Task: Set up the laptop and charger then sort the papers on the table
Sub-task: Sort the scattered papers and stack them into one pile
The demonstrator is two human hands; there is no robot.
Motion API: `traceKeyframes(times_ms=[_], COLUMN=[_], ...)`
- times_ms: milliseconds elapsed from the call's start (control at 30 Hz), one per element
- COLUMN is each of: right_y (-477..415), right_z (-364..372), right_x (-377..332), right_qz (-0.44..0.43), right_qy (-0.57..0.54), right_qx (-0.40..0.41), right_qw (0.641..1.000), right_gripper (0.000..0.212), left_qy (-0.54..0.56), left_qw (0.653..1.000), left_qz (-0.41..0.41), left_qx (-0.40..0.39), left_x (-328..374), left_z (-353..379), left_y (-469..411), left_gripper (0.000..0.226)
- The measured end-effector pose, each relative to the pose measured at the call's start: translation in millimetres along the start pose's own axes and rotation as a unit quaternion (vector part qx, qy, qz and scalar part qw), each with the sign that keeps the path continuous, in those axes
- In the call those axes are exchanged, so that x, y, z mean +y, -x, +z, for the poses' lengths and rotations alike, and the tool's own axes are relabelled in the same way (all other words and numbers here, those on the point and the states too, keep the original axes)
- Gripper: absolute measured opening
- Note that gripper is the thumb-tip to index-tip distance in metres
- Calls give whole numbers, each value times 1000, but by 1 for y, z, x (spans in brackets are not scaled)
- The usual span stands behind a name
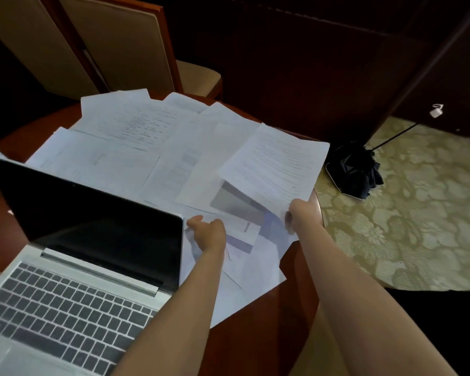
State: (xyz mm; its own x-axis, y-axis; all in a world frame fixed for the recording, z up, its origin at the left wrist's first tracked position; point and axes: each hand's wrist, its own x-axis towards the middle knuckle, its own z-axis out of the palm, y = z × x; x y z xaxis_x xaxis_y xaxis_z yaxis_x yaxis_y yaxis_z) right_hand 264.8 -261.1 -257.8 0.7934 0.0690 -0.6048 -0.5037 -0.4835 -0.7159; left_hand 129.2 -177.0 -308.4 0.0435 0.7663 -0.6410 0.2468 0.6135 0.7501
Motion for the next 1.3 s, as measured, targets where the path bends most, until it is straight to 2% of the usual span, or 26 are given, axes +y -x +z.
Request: traceKeyframes(times_ms=[100,167,233,300,433,567,767,833,900,967,1067,1200,1300], right_y=[8,6,1,-10,-14,-23,-52,-56,-62,-69,-74,-74,-77], right_z=[10,24,39,50,55,44,18,12,8,6,1,-4,-7], right_x=[0,0,3,6,8,17,14,12,12,11,13,16,14], right_qz=[-34,-31,-42,-50,-54,-83,-90,-71,-71,-99,-153,-221,-225], right_qy=[83,111,165,199,168,159,103,105,107,128,174,194,187], right_qx=[-35,-73,-70,-61,-74,-60,-100,-107,-112,-105,-74,-63,-75], right_qw=[995,991,983,977,982,982,986,986,985,981,970,954,953], right_gripper=[40,28,10,6,17,47,60,59,48,21,27,20,26], left_qy=[-3,-9,-32,-61,-82,-66,-130,-154,-162,-165,-172,-182,-106], left_qw=[1000,999,998,996,994,996,989,986,985,985,984,983,994], left_qz=[10,22,37,44,42,6,17,13,9,7,13,17,21], left_qx=[-21,-22,-31,-47,-52,-57,-61,-59,-55,-48,-35,-35,27], left_x=[-6,-7,-7,-8,-7,-3,-6,-10,-14,-13,-10,-18,-19], left_z=[-7,-8,-9,-9,-8,-4,5,2,-3,-6,-6,-5,-3], left_y=[1,-1,-4,-5,-3,1,13,19,23,23,24,23,17], left_gripper=[52,59,65,68,67,66,59,57,56,55,54,54,56])
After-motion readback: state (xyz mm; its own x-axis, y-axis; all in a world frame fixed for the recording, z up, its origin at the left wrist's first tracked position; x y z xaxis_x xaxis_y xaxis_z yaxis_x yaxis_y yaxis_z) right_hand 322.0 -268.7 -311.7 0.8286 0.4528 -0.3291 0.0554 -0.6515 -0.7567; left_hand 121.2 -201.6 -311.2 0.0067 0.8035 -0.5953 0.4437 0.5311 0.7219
